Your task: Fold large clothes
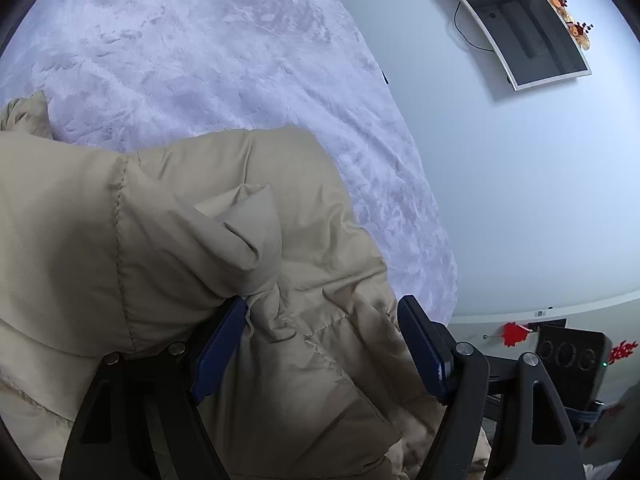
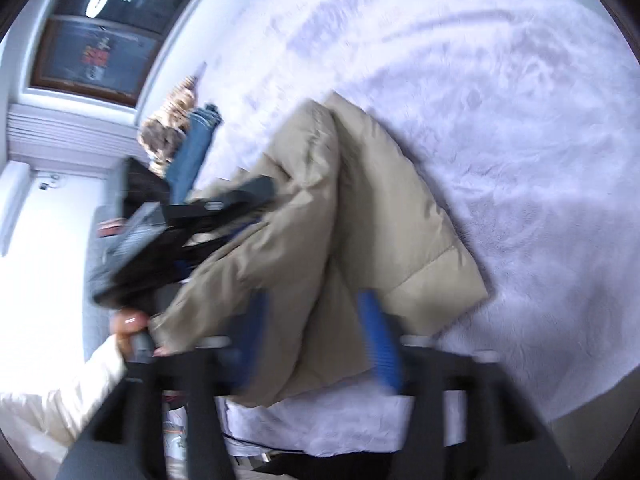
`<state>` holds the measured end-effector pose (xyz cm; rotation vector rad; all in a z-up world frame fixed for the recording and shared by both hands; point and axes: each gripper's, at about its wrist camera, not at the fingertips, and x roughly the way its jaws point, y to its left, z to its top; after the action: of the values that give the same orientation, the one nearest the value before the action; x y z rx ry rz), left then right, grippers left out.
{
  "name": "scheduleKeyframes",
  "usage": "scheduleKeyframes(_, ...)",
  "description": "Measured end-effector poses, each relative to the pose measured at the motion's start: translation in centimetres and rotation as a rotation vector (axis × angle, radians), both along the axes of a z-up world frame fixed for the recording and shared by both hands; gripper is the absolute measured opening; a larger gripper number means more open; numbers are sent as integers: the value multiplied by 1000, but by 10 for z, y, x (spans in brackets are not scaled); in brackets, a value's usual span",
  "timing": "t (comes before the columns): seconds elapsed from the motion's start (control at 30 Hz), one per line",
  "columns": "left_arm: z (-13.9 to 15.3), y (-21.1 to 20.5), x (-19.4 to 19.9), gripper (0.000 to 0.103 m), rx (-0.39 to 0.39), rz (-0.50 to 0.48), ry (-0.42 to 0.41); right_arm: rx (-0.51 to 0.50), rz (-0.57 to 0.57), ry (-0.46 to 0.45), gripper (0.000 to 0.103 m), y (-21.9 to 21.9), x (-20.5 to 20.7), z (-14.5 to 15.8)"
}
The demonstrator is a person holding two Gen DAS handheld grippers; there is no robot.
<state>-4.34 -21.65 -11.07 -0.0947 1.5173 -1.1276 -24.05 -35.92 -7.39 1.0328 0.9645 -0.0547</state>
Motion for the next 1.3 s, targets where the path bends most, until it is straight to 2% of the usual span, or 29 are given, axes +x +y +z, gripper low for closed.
scheduleKeyframes(0.07, -3, -9, -1, 78, 15, -11, -24, 35, 28, -59, 81, 3, -6, 15)
scheduleKeyframes(0.13, 0, -23, -4, 78, 32, -24, -61, 83, 89, -74, 81, 16, 4, 18)
scheduleKeyframes(0.2, 6, -26, -5, 78, 30, -24, -99, 93, 144, -56, 81, 31, 28, 13)
scheduleKeyframes(0.27, 24, -22, 2, 78, 5, 3, -177, 28, 167, 9, 80, 40, 42, 5)
scheduleKeyframes(0.3, 35, -12, 6, 78, -2, 30, -230, -29, 161, 59, 68, 44, 51, 2)
scheduleKeyframes(0.33, 47, 5, 11, 78, -1, 76, -310, -83, 143, 91, 29, 43, 61, -2)
scheduleKeyframes(0.37, 52, 16, 17, 78, 6, 115, -370, -114, 135, 109, 21, 42, 69, -5)
scheduleKeyframes(0.43, 56, 44, 32, 78, 50, 192, -466, -193, 114, 125, 15, 37, 74, -3)
scheduleKeyframes(0.53, 35, 73, 59, 78, 156, 273, -529, -297, 136, 139, 14, 36, 76, 2)
scheduleKeyframes(0.63, 9, 79, 78, 78, 181, 317, -487, -328, 144, 163, 13, 39, 79, 0)
scheduleKeyframes(0.77, -6, 25, 71, 78, 176, 249, -542, -356, 126, 203, 13, 15, 54, -8)
scheduleKeyframes(0.83, -14, -9, 63, 78, 158, 203, -550, -359, 110, 232, 13, 6, 50, -17)
scheduleKeyframes(0.97, -23, -58, 45, 78, 178, 115, -569, -361, 83, 280, 13, -14, 34, -40)
scheduleKeyframes(1.2, -38, -86, 38, 78, 213, 91, -553, -271, 62, 321, 15, -46, 28, -90)
scheduleKeyframes(1.3, -42, -82, 42, 78, 229, 98, -545, -220, 80, 341, 16, -54, 35, -87)
